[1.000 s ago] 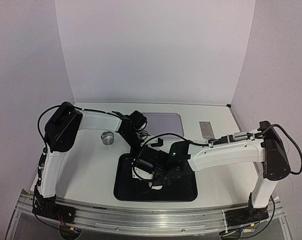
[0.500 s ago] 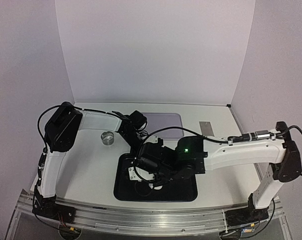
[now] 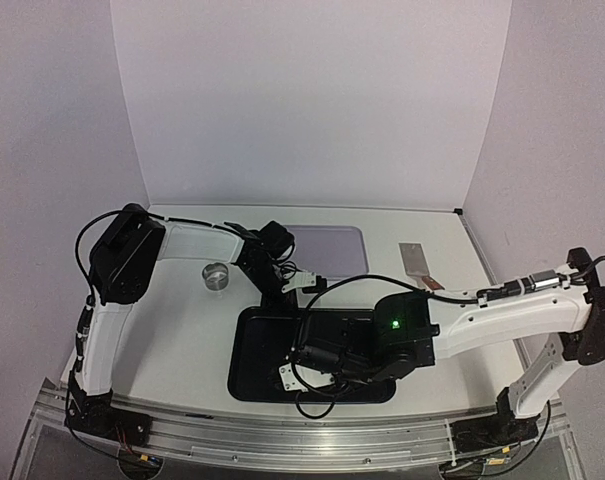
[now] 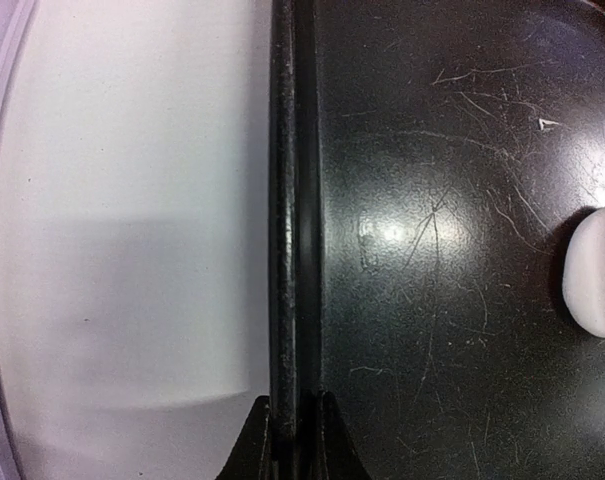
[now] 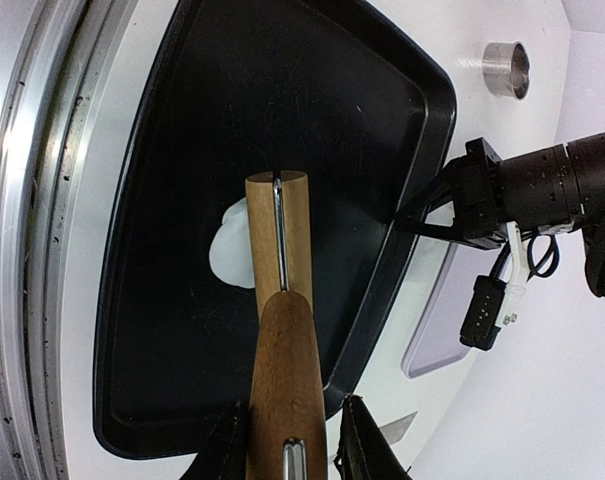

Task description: Roll out the dumpling wrappers from the dough

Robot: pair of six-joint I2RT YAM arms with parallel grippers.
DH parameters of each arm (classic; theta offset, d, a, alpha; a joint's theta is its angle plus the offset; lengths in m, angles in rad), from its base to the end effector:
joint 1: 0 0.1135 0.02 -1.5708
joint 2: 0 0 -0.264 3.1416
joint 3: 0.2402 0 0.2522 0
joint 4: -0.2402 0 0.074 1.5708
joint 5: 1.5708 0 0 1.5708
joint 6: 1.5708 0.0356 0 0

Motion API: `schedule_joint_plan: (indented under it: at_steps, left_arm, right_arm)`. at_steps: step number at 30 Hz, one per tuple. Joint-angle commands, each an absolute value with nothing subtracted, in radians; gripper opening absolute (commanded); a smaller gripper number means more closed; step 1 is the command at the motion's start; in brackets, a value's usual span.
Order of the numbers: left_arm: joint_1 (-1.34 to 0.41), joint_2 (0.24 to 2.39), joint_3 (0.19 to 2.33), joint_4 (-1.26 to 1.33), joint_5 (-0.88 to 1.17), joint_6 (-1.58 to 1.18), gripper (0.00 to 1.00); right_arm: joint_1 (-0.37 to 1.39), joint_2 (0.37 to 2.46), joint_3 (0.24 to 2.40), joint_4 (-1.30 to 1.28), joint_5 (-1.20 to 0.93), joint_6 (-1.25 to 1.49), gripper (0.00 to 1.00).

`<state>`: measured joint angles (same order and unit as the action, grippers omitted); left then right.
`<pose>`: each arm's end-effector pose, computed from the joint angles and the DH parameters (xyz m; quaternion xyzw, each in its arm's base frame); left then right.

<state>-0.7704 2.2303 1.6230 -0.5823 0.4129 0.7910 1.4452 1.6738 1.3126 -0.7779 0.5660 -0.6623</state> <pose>0.3179 -0.3284 0.1327 0.7039 0.6554 -0.1994 0.1875 0.0617 0.3360 0.2512 -0.7858 0.5156 -0.1737 0.2942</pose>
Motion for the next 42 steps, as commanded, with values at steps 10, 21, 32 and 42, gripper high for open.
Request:
schedule_joint_plan:
  at_steps: [10,21,32,42]
  left_arm:
    - [-0.766,2.227,1.636,-0.502,0.228,0.856,0.00]
    - [-0.765,2.229,1.639,-0.503,0.228,0.861,0.00]
    - [-0.765,2.233,1.653,-0.510,0.214,0.866,0.00]
    - [-0.763,2.244,1.654,-0.502,0.213,0.869,0.00]
  right_arm:
    - [1.445,1.686,1.332,-0.747,0.483,-0.666,0.00]
    - [1.433,1.719,1.245,-0.737,0.428,-0.614,0.00]
    - [1.475,1.688,1.202,-0.777,0.374,-0.565,0.00]
    - [1.445,1.813,1.261,-0.786,0.349,-0.619,0.00]
